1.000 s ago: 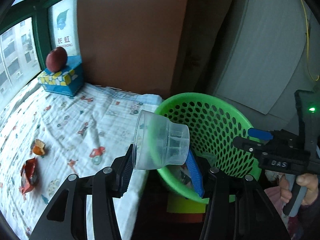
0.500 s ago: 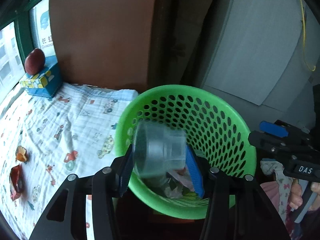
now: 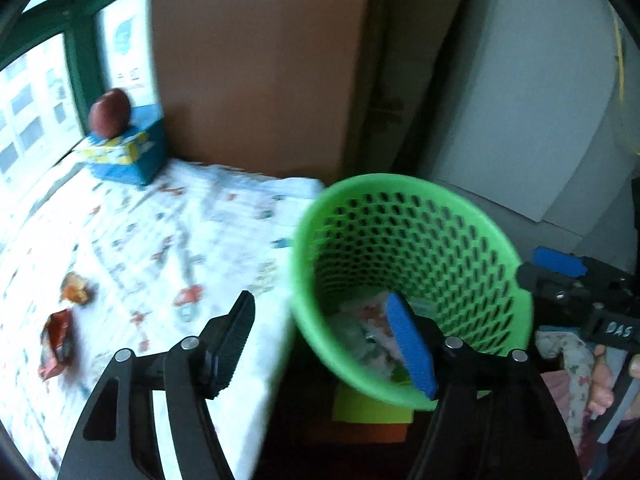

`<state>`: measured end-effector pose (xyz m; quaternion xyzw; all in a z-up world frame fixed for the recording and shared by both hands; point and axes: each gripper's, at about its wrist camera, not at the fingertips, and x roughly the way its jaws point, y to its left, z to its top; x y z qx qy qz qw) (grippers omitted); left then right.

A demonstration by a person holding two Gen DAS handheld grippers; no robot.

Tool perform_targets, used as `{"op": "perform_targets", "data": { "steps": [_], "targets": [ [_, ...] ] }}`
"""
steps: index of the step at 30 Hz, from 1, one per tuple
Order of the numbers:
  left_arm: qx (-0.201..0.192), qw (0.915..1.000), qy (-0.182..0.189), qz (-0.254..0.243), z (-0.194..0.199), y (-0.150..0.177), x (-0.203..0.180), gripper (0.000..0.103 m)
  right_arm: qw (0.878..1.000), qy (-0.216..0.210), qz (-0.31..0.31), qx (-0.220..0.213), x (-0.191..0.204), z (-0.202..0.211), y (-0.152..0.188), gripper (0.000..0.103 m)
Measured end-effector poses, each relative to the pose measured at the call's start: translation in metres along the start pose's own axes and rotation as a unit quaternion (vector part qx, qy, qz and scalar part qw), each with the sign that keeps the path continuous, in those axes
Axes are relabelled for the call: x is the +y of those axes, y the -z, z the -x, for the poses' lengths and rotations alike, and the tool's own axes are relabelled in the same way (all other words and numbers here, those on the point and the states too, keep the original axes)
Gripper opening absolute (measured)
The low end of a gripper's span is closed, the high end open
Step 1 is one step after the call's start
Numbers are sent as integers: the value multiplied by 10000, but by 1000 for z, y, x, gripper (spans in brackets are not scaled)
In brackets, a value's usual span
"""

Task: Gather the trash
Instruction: 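Move both tools back to the remaining trash on the bed, then grasp the orange wafer wrapper with the left tool while the right tool grasps the orange peel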

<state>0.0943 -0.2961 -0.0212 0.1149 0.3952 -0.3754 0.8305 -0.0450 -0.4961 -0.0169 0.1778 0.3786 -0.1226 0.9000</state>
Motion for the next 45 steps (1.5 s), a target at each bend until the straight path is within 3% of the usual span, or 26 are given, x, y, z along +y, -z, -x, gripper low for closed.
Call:
{"op": "perform_targets", "data": {
  "steps": [9, 13, 22, 29, 39, 44, 45],
  "targets": [
    [-52, 9940, -830, 712, 21, 21, 85, 73, 9991, -264, 321, 66, 42, -12, -6, 78],
    [-27, 9860, -1309, 1030, 26, 30, 132, 76, 9981, -379, 464, 103, 61, -19, -12, 78],
    [240, 9631, -1979, 1808, 26, 55, 233, 80, 9942, -671, 795, 266, 111, -39, -16, 79],
    [531, 9546, -2011, 2131, 6, 70, 279, 80, 9908, -851, 971, 409, 143, -59, -15, 79],
    [695, 9548, -1790, 2270, -20, 82, 301, 79, 9851, -1008, 1272, 571, 187, -88, -21, 79],
    [702, 9596, -1616, 2194, -27, 84, 304, 57, 9816, -1062, 1446, 652, 206, -105, -21, 79],
    [664, 9606, -1598, 2176, -27, 84, 304, 56, 9809, -1073, 1478, 672, 209, -108, -20, 79]
  ]
}}
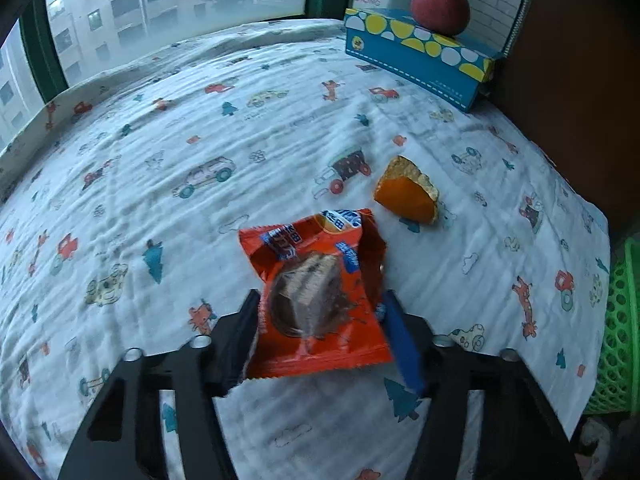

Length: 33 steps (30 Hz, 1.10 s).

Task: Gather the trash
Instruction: 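Grasp the orange wafer wrapper with the left tool while the right tool grasps the orange peel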

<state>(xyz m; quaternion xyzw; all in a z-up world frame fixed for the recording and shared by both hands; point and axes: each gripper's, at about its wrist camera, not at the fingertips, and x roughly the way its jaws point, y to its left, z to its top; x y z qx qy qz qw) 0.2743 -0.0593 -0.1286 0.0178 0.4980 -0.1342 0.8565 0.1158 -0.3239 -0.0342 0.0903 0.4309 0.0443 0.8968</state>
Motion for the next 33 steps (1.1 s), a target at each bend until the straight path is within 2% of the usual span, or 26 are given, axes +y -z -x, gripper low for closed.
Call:
{"op": "perform_targets", "data": {
  "steps": [9, 15, 25, 30, 33],
  "targets": [
    [-274, 9996, 40, -91, 28, 4, 10, 51, 9993, -181, 280, 160, 26, -35, -15, 79],
    [-483, 9988, 47, 64, 61, 7, 33, 51, 9970, -394, 599, 295, 55, -70, -31, 79],
    [-746, 9970, -13, 192, 105, 27, 67, 51, 9905, -746, 1007, 560, 97, -144, -64, 64],
    [-797, 9962, 11, 358, 114, 38, 84, 51, 9894, -741, 1027, 712, 101, -175, -74, 62],
    [-820, 9956, 40, 452, 116, 43, 90, 51, 9883, -692, 1070, 836, 104, -192, -77, 57]
  ]
}}
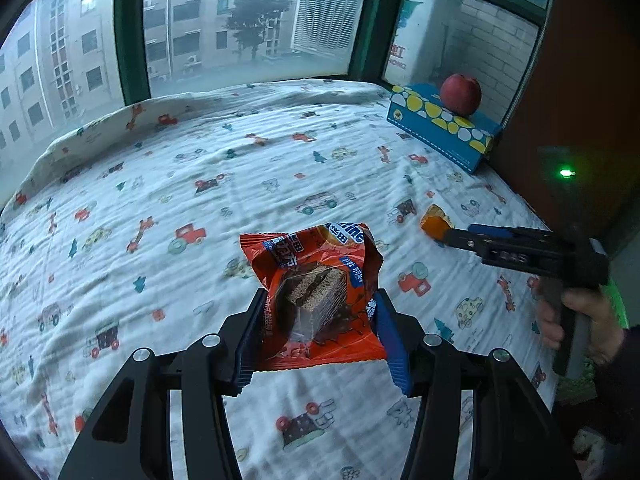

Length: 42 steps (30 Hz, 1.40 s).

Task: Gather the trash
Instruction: 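Grasp the orange wafer wrapper with the left tool while the right tool grasps the orange peel, then drop the orange peel from the right tool into the basket while the left tool carries the wrapper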

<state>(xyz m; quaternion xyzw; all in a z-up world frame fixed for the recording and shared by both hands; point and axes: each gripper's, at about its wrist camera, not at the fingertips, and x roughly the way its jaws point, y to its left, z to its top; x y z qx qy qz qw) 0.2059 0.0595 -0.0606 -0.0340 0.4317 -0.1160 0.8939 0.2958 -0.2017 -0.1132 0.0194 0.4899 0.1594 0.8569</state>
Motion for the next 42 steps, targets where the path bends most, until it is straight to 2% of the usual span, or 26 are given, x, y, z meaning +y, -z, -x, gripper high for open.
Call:
{"op": "perform_targets", "data": {
  "steps": [6, 9, 17, 22, 33, 42],
  "targets": [
    [16, 10000, 25, 84, 2, 6, 5, 51, 9998, 141, 80, 124, 2, -21, -6, 52],
    [13, 9999, 40, 127, 2, 6, 6, 51, 9998, 142, 49, 104, 1, -24, -9, 45],
    [-7, 9999, 60, 155, 6, 8, 3, 51, 9998, 169, 121, -40, 8, -12, -6, 32],
    [-45, 9998, 82, 185, 13, 9, 0, 51, 9999, 43, 69, -152, 15, 12, 3, 29],
    [-195, 9994, 300, 35, 41, 16, -32, 51, 9992, 35, 180, -354, 31, 80, 56, 29],
    [-183, 9979, 576, -224, 55, 31, -76, 51, 9977, 236, -149, -611, 13, 138, 102, 29]
  ]
}}
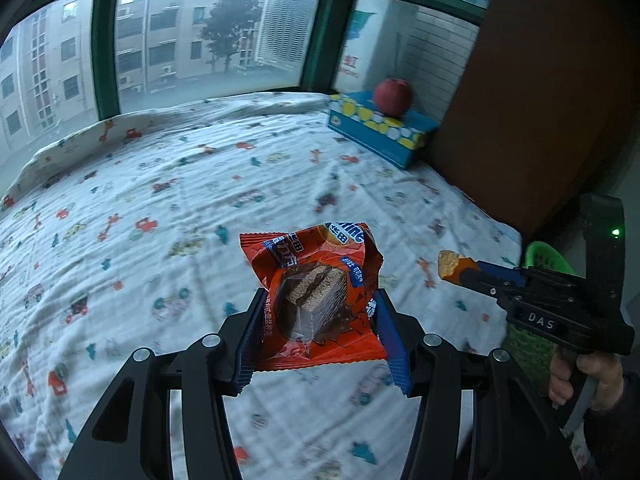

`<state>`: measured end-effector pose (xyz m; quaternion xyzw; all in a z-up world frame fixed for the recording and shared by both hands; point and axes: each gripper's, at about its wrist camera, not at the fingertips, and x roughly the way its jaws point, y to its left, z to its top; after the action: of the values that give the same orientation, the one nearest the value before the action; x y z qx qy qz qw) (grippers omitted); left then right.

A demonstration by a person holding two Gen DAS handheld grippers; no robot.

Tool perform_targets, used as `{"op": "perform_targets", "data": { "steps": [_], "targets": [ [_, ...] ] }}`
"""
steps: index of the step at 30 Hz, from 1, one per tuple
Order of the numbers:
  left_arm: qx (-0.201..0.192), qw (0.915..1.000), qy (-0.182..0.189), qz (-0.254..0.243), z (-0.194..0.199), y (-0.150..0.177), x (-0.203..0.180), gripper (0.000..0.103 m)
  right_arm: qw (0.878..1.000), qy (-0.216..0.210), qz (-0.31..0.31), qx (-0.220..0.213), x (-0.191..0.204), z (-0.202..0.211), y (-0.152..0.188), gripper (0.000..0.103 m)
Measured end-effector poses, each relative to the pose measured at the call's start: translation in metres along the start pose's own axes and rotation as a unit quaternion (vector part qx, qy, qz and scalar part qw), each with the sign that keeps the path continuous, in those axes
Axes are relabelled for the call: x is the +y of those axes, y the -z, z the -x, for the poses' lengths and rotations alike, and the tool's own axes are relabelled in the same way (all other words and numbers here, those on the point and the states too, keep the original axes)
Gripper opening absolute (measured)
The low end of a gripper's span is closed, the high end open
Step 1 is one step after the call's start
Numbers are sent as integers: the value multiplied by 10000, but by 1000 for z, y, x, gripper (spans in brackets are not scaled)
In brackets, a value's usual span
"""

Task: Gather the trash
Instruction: 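Drop the orange peel from the right tool into the basket while the left tool carries the wrapper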

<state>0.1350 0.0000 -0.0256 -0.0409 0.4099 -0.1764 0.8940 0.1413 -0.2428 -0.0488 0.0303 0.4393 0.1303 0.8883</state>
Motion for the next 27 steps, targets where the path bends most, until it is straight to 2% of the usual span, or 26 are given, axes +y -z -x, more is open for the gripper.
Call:
{"op": "perform_targets", "data": {
  "steps": [8, 16, 27],
  "targets": [
    [25, 9987, 392, -335, 1, 7, -57, 51, 9969, 321, -643, -319, -46, 58, 29, 29],
    [44, 9948, 764, -676, -1, 7, -110, 51, 9900, 847, -982, -554, -91, 106, 60, 29],
    [74, 9867, 1156, -1142, -7, 1, -176, 51, 9775, 1389, -1458, -621, -146, 143, 89, 31]
  ]
}}
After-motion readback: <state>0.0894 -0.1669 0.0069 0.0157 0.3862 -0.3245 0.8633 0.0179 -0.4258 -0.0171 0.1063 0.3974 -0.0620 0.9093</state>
